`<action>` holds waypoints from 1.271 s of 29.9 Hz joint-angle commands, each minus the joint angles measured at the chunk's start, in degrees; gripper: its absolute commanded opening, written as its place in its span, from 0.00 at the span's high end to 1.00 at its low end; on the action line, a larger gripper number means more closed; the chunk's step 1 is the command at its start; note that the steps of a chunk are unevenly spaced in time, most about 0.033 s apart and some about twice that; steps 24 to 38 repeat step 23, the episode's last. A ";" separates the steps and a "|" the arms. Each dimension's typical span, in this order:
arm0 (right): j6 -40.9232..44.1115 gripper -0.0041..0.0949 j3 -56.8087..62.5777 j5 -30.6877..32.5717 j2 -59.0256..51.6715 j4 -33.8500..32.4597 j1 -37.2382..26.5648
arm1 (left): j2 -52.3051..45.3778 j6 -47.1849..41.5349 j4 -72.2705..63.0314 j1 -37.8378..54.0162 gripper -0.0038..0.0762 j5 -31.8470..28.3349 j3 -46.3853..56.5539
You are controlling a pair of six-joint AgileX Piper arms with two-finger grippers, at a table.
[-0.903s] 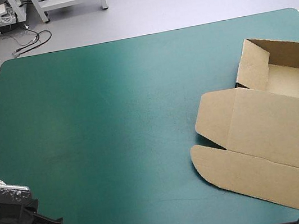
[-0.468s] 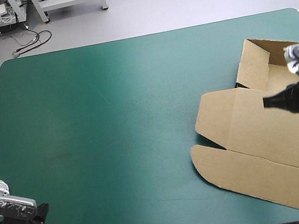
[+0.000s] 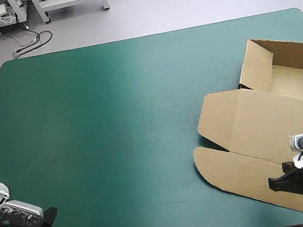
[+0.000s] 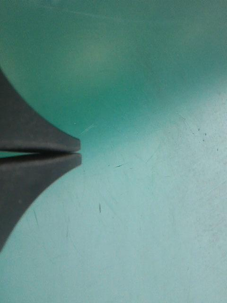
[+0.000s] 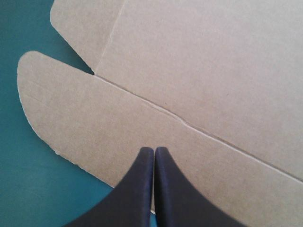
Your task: Fold the box
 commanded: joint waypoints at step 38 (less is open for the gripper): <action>-1.56 0.98 7.83 -7.75 -9.01 0.83 0.22 | 0.78 1.12 -0.03 0.85 0.96 -3.59 -1.40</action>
